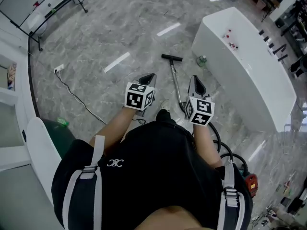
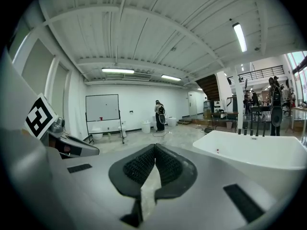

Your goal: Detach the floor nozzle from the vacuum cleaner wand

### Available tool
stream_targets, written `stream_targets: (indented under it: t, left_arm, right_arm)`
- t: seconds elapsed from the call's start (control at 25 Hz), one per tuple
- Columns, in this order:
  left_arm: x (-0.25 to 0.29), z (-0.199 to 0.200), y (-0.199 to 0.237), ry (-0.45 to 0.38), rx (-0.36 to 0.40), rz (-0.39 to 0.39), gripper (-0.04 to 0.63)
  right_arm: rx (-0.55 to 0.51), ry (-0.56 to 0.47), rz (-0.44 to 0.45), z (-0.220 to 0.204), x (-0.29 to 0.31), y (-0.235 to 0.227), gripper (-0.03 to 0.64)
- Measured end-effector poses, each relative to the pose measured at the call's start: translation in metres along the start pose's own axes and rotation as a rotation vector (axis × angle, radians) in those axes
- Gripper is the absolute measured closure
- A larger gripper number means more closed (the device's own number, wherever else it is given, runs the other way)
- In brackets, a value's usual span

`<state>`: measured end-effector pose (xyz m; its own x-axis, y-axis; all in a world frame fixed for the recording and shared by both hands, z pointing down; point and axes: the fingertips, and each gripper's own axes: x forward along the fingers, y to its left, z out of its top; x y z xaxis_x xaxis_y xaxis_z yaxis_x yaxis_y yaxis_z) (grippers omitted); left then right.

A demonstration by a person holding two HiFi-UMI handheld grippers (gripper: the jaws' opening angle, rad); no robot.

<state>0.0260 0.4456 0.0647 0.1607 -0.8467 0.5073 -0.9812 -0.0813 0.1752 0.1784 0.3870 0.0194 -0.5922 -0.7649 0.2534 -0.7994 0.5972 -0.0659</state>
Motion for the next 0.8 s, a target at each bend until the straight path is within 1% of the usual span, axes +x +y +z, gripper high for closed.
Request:
stream_targets:
  t: [0.08, 0.2, 0.28, 0.4, 0.44, 0.68, 0.8]
  left_arm:
    - [0.015, 0.01, 0.007, 0.007, 0.002, 0.004, 0.586]
    - [0.039, 0.025, 0.018, 0.025, 0.018, 0.005, 0.586]
    - [0.057, 0.039, 0.03, 0.025, 0.015, 0.015, 0.586]
    - [0.089, 0.061, 0.043, 0.025, -0.03, 0.013, 0.586]
    - [0.099, 0.069, 0.045, 0.024, -0.034, 0.012, 0.586]
    - [0.155, 0.123, 0.062, 0.002, -0.005, 0.024, 0.586]
    - [0.179, 0.143, 0.07, -0.008, 0.006, 0.029, 0.586]
  right_arm:
    - [0.015, 0.016, 0.002, 0.001, 0.022, -0.009, 0.603]
    - [0.08, 0.037, 0.002, 0.01, 0.056, -0.028, 0.603]
    - [0.103, 0.044, -0.001, 0.019, 0.079, -0.042, 0.603]
    - [0.102, 0.07, -0.018, 0.026, 0.115, -0.065, 0.603]
    - [0.104, 0.075, -0.016, 0.028, 0.126, -0.072, 0.603]
    - [0.096, 0.062, 0.032, 0.06, 0.194, -0.097, 0.604]
    - [0.096, 0.053, 0.054, 0.072, 0.223, -0.106, 0.603]
